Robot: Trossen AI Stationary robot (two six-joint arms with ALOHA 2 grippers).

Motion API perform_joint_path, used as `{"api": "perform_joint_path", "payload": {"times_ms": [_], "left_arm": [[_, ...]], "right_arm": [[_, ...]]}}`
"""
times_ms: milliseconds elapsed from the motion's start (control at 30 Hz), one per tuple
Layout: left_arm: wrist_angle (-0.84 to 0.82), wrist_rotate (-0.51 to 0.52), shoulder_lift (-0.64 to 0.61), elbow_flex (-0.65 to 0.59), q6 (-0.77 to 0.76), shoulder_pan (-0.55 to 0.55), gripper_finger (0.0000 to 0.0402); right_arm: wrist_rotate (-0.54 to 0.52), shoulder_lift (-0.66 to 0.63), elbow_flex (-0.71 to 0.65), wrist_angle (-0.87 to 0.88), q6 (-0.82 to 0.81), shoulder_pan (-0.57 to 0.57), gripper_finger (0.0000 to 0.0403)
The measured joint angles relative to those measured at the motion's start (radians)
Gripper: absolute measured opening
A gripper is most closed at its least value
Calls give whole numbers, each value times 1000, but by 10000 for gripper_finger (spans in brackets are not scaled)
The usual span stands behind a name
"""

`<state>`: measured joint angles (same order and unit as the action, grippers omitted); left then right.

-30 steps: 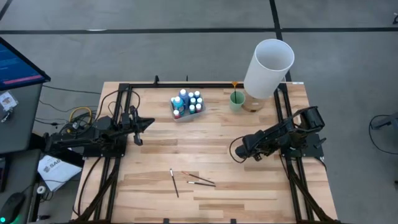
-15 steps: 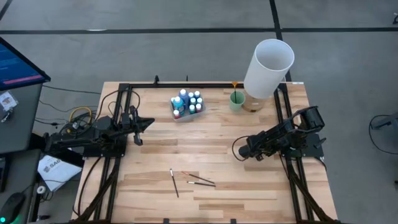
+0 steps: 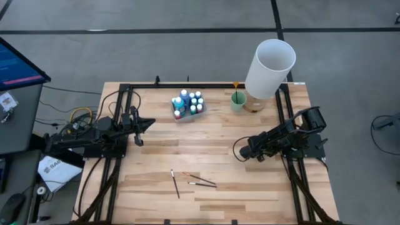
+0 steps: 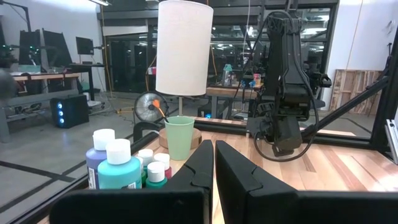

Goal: Pick & Place Paint Supplies
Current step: Put the gold paintbrush into the green cup

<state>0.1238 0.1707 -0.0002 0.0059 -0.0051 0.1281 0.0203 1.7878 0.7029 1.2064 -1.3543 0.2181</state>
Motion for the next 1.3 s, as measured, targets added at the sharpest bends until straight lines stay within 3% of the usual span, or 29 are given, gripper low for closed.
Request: {"api": "perform_joint_path", "payload": {"times_ms": [100, 400, 700, 900, 1300], "left_arm": [[5, 0, 0, 0, 0, 0, 2], [7, 0, 0, 0, 0, 0, 2], [12, 0, 0, 0, 0, 0, 2], [14, 0, 0, 0, 0, 0, 2], [17, 0, 0, 0, 0, 0, 2]], "right_arm": [[9, 0, 0, -4, 5, -11, 7], [32, -1, 4, -65, 65, -58, 1], [0, -35, 160, -73, 115, -28, 0], [-21, -34, 124, 66, 48, -28, 0], [-13, 38, 40, 61, 52, -28, 0]]}}
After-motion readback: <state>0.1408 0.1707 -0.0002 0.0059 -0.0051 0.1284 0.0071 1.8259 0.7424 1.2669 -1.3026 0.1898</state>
